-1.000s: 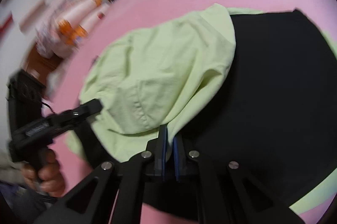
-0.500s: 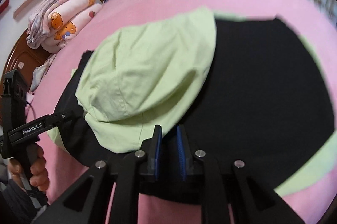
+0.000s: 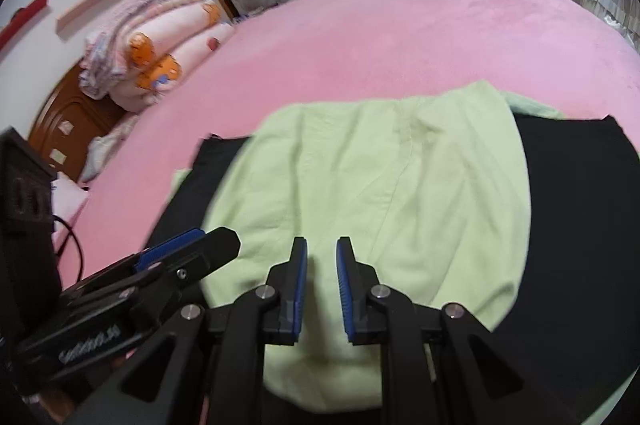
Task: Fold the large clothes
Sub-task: 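Flatten the hood on the bundle with both grippers and release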
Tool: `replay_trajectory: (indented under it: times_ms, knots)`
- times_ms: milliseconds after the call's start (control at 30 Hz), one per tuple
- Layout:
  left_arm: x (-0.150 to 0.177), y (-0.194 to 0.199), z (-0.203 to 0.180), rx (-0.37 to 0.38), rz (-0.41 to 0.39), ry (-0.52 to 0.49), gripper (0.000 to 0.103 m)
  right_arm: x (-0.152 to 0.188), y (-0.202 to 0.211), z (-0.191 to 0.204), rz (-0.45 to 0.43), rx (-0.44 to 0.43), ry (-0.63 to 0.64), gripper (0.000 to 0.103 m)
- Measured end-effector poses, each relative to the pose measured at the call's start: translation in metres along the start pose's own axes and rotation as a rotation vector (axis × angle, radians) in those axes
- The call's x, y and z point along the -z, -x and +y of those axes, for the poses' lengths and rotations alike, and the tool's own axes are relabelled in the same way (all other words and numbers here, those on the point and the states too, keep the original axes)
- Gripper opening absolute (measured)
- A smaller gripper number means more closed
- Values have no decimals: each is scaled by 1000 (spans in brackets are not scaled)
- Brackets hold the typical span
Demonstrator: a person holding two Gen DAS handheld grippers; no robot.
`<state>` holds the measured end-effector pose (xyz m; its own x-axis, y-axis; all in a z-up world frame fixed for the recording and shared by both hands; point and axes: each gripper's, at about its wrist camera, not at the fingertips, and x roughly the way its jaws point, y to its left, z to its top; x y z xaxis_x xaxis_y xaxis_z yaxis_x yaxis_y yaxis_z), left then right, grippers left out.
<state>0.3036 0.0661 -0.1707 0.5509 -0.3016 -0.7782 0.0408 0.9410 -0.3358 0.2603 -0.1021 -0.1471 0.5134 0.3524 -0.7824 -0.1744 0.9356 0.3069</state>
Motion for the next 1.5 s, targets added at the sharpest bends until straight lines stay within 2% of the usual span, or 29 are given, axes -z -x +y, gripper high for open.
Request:
replay_trajectory:
  times_ms: [67, 100, 167, 233, 300, 767, 1067, 1233, 1367, 1433, 1500]
  knots:
    - [6, -18, 6, -36, 45, -13, 50, 5, -7, -15, 6, 106, 11, 14]
    - [10, -22, 9, -34, 49, -25, 48, 10, -7, -27, 0, 154, 11, 10]
    - [18, -21, 14, -6, 30, -62, 48, 21, -1, -52, -2, 143, -14, 0]
    - [23, -22, 14, -5, 23, -85, 48, 27, 6, -62, -6, 131, -22, 0]
    - [27, -20, 11, -26, 12, -101, 48, 30, 13, -62, -20, 212, -8, 0]
    - [30, -16, 6, -67, 9, -73, 49, 30, 13, -69, -18, 205, -95, 3]
    - [30, -12, 3, -74, 21, -40, 56, 30, 11, -62, 0, 224, -126, 3]
    - [38, 3, 0, -75, 25, -15, 68, 39, 17, -55, 25, 193, -148, 6]
    - [52, 22, -2, -67, 42, 5, 68, 54, 29, -43, 46, 214, -124, 9]
    - [61, 34, -4, -68, 46, 4, 68, 63, 36, -37, 56, 206, -121, 14]
    - [69, 46, -6, -66, 47, -4, 68, 71, 44, -31, 64, 200, -118, 15]
